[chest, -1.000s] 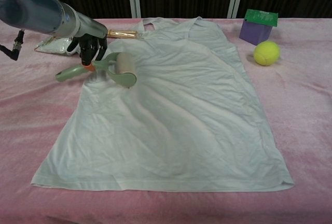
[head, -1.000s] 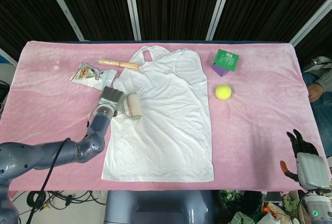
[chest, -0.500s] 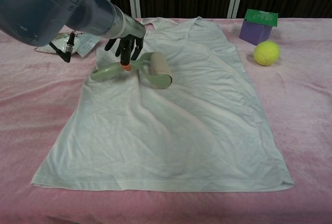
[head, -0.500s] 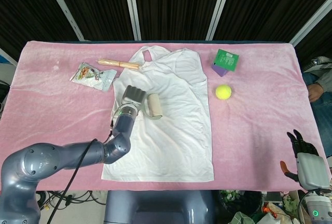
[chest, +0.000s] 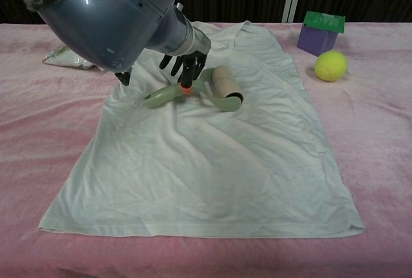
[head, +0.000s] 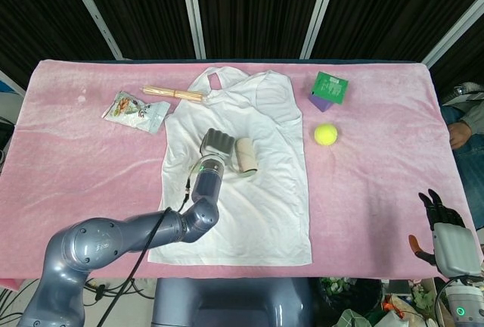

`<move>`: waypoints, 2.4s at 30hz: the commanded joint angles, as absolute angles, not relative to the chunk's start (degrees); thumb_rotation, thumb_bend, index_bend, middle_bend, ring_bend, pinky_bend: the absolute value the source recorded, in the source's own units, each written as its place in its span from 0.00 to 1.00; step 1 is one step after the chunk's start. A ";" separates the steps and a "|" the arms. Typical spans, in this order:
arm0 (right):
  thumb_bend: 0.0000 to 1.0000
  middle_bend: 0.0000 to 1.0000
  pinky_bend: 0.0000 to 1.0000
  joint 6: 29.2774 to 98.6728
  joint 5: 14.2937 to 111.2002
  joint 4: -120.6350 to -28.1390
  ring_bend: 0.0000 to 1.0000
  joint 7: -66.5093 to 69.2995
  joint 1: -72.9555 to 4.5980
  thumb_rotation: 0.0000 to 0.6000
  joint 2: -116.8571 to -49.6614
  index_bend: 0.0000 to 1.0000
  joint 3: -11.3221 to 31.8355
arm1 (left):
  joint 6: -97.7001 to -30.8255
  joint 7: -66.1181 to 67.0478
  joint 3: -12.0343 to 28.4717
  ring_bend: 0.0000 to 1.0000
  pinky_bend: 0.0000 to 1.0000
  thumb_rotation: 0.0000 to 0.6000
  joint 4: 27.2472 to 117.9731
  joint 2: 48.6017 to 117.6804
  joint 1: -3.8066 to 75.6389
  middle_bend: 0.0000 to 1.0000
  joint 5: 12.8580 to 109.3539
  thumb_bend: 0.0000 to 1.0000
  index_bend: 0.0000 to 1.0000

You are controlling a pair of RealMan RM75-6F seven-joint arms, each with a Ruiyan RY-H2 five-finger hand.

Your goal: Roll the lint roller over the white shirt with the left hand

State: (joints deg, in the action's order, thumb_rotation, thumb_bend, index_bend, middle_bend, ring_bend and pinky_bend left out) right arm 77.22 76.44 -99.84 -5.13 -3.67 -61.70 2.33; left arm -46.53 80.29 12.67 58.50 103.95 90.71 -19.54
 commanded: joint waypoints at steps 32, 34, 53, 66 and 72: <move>0.28 0.00 0.15 77.43 75.21 -100.34 0.17 -5.25 -3.52 1.00 -61.79 0.03 2.80 | -49.28 79.89 5.01 0.43 0.60 1.00 83.26 82.81 75.62 0.61 -11.22 0.41 0.65; 0.28 0.00 0.15 77.47 75.30 -100.29 0.17 -5.50 -3.53 1.00 -61.84 0.03 2.74 | -48.71 78.21 4.65 0.44 0.60 1.00 84.38 81.58 74.76 0.61 -8.38 0.41 0.65; 0.28 0.00 0.15 77.88 73.72 -100.36 0.17 -7.03 -3.45 1.00 -62.21 0.03 3.33 | -41.43 36.37 1.58 0.44 0.60 1.00 89.01 63.94 47.53 0.61 48.56 0.41 0.66; 0.28 0.00 0.15 77.98 72.64 -100.92 0.17 -7.49 -3.28 1.00 -62.07 0.03 3.59 | -40.75 19.57 -1.04 0.44 0.60 1.00 74.86 70.92 42.43 0.61 67.50 0.41 0.64; 0.28 0.00 0.15 77.92 72.72 -100.94 0.17 -7.45 -3.30 1.00 -62.06 0.03 3.55 | -40.41 16.45 -0.94 0.43 0.59 1.00 70.80 74.01 42.88 0.59 70.83 0.40 0.62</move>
